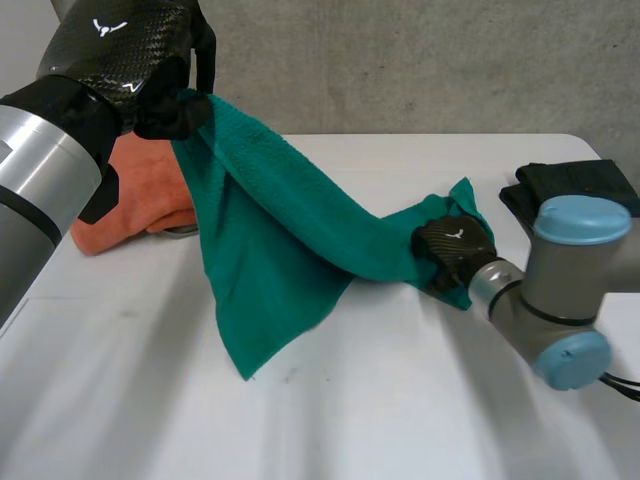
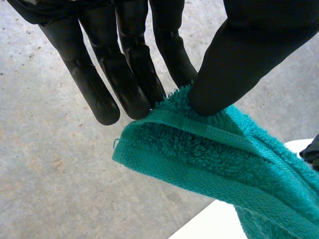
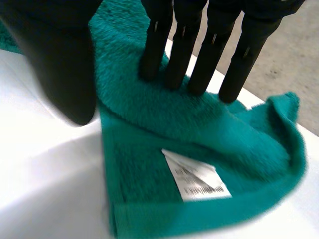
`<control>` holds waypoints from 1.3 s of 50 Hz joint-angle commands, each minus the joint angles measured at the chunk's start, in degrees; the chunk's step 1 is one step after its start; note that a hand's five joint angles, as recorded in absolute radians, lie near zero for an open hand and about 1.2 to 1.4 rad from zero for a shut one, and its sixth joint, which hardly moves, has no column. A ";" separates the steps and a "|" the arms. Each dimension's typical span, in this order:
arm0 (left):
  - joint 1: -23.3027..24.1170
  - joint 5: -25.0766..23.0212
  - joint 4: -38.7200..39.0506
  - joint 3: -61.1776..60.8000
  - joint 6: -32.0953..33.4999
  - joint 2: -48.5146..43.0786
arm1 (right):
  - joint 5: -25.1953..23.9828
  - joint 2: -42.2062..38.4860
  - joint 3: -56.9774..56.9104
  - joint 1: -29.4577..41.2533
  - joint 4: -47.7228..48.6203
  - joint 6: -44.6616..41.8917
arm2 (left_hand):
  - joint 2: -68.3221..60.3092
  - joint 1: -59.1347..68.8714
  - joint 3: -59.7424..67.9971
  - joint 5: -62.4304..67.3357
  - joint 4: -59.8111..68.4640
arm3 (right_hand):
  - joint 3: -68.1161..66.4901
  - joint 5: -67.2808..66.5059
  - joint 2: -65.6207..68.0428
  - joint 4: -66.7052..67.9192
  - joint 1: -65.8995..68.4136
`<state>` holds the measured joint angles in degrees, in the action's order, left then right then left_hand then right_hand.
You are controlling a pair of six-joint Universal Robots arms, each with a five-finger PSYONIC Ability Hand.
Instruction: Fold the laundry.
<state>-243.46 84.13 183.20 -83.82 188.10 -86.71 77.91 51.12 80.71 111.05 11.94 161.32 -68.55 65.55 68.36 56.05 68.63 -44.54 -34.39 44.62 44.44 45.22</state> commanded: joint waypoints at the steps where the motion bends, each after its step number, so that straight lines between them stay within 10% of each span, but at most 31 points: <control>1: -0.26 0.42 0.32 0.32 -0.36 -0.13 | 1.27 -4.01 -5.73 1.98 0.11 -0.22 | -11.45 14.45 11.64 13.95 11.37 | -35.46 -35.60 35.37 35.55 34.77; 17: -7.20 -0.10 0.50 0.94 -1.59 5.15 | 1.46 27.81 -10.03 -6.46 -24.40 -11.02 | -11.45 14.45 11.64 13.95 11.37 | -35.46 -35.61 35.38 35.56 34.78; 25: -6.95 -0.10 0.76 -1.44 -1.86 3.13 | 1.10 21.05 -2.67 -6.29 -26.35 -5.95 | -11.45 14.45 11.64 13.95 11.37 | 6.50 6.35 -6.58 -6.40 -7.19; 42: -6.68 -0.10 0.85 -0.91 -1.86 1.63 | 0.48 6.48 6.49 5.48 -0.52 4.71 | -11.45 14.45 11.64 13.95 11.37 | 17.80 17.65 -17.88 -17.70 -18.49; 49: -6.59 -0.02 0.85 -0.91 -2.03 1.98 | 1.27 -1.36 0.86 7.60 1.86 4.70 | -11.45 14.45 11.64 13.95 11.37 | 12.43 12.29 -12.52 -12.34 -13.12; 54: -6.68 -0.02 0.85 -1.35 -1.77 2.07 | 3.64 -2.25 -0.64 6.90 1.60 4.09 | -11.45 14.45 11.64 13.95 11.37 | -35.46 -35.61 35.38 35.56 34.77; 65: -7.29 -0.19 -9.32 -3.10 4.19 0.32 | 3.56 29.91 -4.31 0.31 -18.76 -6.62 | -11.45 14.45 11.64 13.95 11.37 | -35.46 -35.61 35.38 35.56 34.78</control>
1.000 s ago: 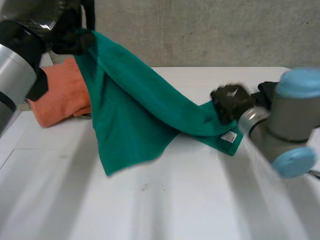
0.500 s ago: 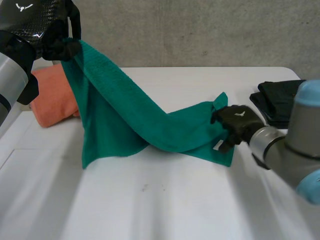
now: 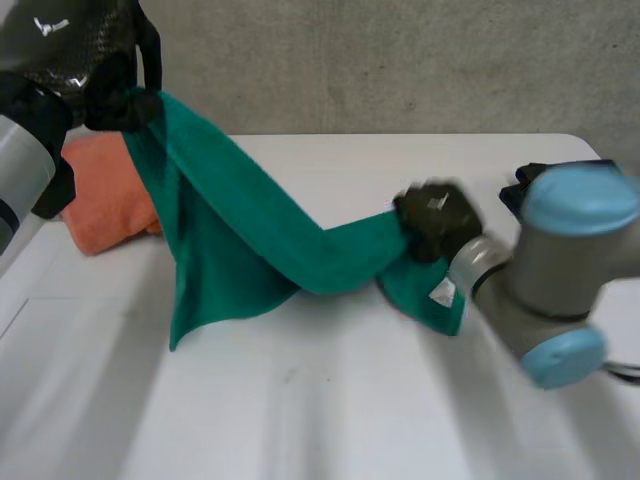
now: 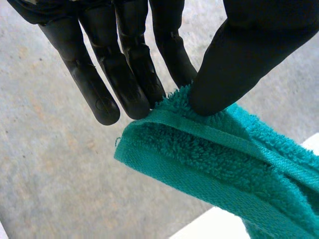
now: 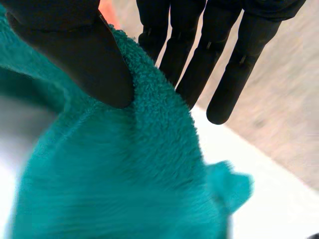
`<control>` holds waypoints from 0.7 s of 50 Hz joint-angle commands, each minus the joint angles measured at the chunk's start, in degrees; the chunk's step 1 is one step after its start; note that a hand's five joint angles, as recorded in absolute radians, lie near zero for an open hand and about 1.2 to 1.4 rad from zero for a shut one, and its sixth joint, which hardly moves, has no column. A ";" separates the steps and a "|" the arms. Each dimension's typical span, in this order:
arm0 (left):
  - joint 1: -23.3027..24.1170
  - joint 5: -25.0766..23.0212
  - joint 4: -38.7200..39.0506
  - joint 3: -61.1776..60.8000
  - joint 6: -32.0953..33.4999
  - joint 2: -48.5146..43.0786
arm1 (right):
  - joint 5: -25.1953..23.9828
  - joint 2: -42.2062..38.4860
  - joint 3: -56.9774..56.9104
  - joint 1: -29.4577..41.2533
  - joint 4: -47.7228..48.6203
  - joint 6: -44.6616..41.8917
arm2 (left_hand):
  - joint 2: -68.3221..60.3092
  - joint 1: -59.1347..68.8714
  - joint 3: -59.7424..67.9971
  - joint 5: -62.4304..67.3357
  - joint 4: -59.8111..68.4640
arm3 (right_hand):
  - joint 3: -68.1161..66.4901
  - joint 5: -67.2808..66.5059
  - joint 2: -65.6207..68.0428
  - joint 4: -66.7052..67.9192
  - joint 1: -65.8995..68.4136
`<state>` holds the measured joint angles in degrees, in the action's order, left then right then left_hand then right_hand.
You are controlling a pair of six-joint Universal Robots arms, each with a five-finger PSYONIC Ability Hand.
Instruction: Fold the laundry.
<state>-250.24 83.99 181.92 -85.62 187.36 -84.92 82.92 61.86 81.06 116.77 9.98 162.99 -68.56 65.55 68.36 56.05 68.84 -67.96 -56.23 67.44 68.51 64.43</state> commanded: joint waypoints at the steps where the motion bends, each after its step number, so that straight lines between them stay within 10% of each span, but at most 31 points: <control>1: -0.51 -0.05 -9.29 -1.48 6.08 -2.09 | -1.88 20.13 -6.07 -6.20 -19.36 -9.44 | -11.44 14.45 11.64 13.95 11.16 | -12.04 -13.77 12.56 11.49 15.57; 17: 3.89 0.65 -8.52 2.90 19.27 -24.23 | -3.47 5.12 -13.81 -12.54 -36.96 -23.33 | -11.44 14.45 11.64 13.95 11.16 | -12.04 -13.77 12.56 11.49 15.57; 30: 3.09 6.45 24.70 29.81 19.45 -29.26 | 4.97 2.37 -29.91 -11.04 8.86 -15.17 | -11.44 14.45 11.64 13.95 11.16 | -12.04 -13.77 12.56 11.49 15.57; 35: 4.33 6.98 25.42 24.64 19.27 -25.31 | 1.64 4.76 -28.94 -10.87 7.08 -14.90 | -11.44 14.45 11.64 13.95 11.16 | -12.04 -13.77 12.56 11.49 15.57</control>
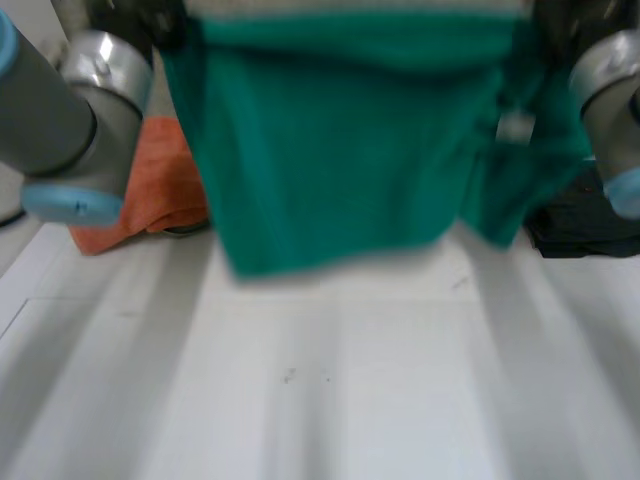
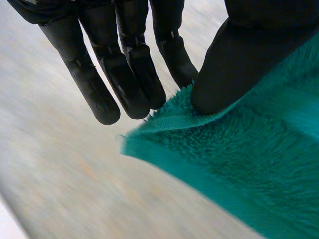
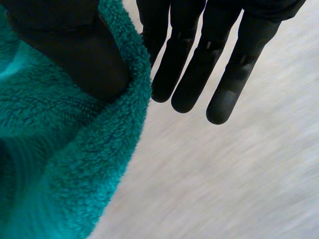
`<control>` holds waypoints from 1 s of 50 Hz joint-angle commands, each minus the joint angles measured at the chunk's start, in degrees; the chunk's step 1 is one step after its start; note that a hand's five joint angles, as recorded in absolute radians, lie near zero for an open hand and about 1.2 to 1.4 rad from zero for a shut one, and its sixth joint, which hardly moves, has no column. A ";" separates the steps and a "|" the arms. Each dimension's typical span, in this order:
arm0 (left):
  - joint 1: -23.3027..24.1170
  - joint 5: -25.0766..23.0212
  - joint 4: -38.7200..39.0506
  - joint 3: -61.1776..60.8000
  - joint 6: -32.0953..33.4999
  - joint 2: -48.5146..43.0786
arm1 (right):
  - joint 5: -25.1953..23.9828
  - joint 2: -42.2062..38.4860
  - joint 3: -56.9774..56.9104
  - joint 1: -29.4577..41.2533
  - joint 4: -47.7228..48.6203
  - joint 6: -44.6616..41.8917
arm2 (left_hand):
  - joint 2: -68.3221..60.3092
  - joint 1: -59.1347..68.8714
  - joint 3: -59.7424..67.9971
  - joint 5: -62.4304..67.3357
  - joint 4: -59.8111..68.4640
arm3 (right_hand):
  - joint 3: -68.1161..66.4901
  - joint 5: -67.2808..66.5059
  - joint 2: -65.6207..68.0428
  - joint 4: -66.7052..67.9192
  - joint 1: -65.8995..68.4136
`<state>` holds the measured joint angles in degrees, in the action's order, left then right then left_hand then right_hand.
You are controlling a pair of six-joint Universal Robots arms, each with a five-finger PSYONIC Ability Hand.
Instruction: Fold the laundry.
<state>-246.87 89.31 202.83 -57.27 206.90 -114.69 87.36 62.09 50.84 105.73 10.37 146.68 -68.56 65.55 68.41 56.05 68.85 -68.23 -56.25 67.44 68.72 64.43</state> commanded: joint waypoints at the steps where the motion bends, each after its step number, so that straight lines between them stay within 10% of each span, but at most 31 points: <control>1: 0.95 1.57 4.24 -5.21 -0.35 5.00 | -3.95 4.62 1.54 0.09 5.20 1.41 | -11.44 14.45 11.59 13.95 11.15 | -11.77 -13.75 12.56 11.28 15.57; 11: 1.39 1.39 2.31 -26.11 -1.93 10.63 | -13.52 3.84 2.77 -3.94 -22.47 0.45 | -11.44 14.45 11.59 13.95 11.15 | -11.77 -13.75 12.56 11.28 15.57; 25: 4.12 -1.77 1.95 -34.31 -3.08 2.19 | -11.87 -15.59 4.71 -2.73 -26.29 -20.20 | -11.44 14.45 11.59 13.95 11.15 | -11.77 -13.75 12.56 11.28 15.57; 27: 4.03 -1.77 1.95 -34.05 -3.08 1.93 | -11.08 -16.04 4.88 -1.94 -21.37 -19.51 | -11.44 14.45 11.59 13.95 11.15 | -11.77 -13.75 12.56 11.28 15.57; 32: 3.59 -1.60 1.95 -33.26 -3.17 2.10 | -10.46 -14.02 11.63 -1.05 -9.16 -12.05 | -11.44 14.45 11.59 13.95 11.15 | 45.66 43.68 -44.87 -46.16 -41.86; 50: 3.07 -1.69 1.78 -33.52 -5.72 3.95 | -8.44 8.13 38.36 -9.66 -18.89 10.82 | -11.44 14.45 11.59 13.95 11.15 | 42.50 40.52 -41.71 -43.00 -38.70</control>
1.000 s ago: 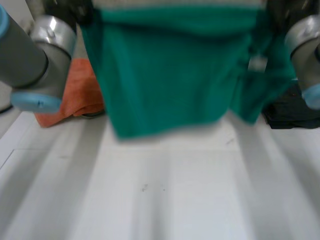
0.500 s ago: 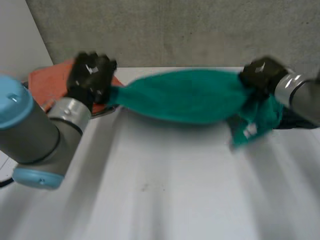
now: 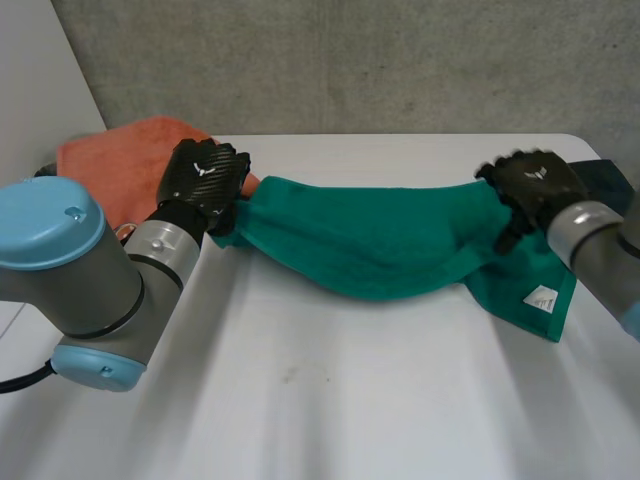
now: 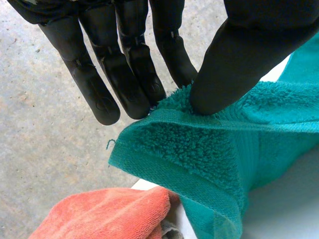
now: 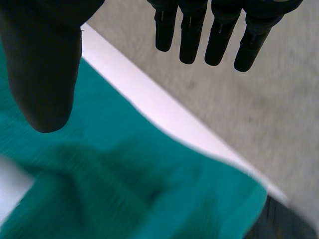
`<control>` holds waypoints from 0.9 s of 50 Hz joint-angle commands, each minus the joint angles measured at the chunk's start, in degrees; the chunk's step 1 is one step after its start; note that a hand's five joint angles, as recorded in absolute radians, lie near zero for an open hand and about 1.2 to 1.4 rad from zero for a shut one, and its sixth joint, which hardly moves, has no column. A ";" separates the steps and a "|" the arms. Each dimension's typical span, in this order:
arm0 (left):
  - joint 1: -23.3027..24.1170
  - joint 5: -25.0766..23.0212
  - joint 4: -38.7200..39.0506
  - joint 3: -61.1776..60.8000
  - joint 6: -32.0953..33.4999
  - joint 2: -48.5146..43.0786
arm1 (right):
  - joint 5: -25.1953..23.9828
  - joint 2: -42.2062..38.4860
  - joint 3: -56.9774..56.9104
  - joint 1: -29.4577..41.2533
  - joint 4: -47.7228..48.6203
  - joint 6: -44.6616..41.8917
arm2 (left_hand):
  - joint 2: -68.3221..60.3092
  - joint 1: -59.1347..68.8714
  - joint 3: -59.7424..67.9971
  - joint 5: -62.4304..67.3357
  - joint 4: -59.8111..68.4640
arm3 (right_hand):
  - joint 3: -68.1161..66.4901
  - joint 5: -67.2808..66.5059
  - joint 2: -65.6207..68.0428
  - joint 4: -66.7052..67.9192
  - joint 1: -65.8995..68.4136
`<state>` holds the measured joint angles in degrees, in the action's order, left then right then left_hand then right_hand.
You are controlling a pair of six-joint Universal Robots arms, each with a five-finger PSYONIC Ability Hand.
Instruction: Fold the laundry.
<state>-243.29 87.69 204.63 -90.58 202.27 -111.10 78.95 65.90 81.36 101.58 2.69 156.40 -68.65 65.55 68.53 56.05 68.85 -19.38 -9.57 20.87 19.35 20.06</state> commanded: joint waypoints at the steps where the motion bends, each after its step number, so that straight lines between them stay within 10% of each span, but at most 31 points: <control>1: -0.69 -0.07 -0.02 -0.21 -1.09 0.45 | -0.02 4.41 8.89 -6.04 -11.91 0.84 | -11.35 14.45 11.47 13.95 11.15 | -6.35 -6.16 4.86 6.38 5.66; 22: -1.04 -0.51 0.07 -0.21 -2.05 0.18 | -1.25 -0.16 21.82 -9.91 10.48 -0.83 | -11.35 14.45 11.47 13.95 11.15 | -16.27 -16.08 14.78 16.30 15.58; 45: -1.75 -0.51 0.07 0.23 -2.05 -0.26 | -1.16 -4.64 19.45 -9.91 14.26 -6.72 | -11.35 14.45 11.47 13.95 11.15 | -30.56 -30.38 29.07 30.59 29.88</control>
<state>-244.91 87.18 204.70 -90.39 200.20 -111.38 77.94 61.59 101.64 91.57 14.71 149.50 -68.65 65.55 68.53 56.05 68.85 -40.98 -27.21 40.53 40.85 41.03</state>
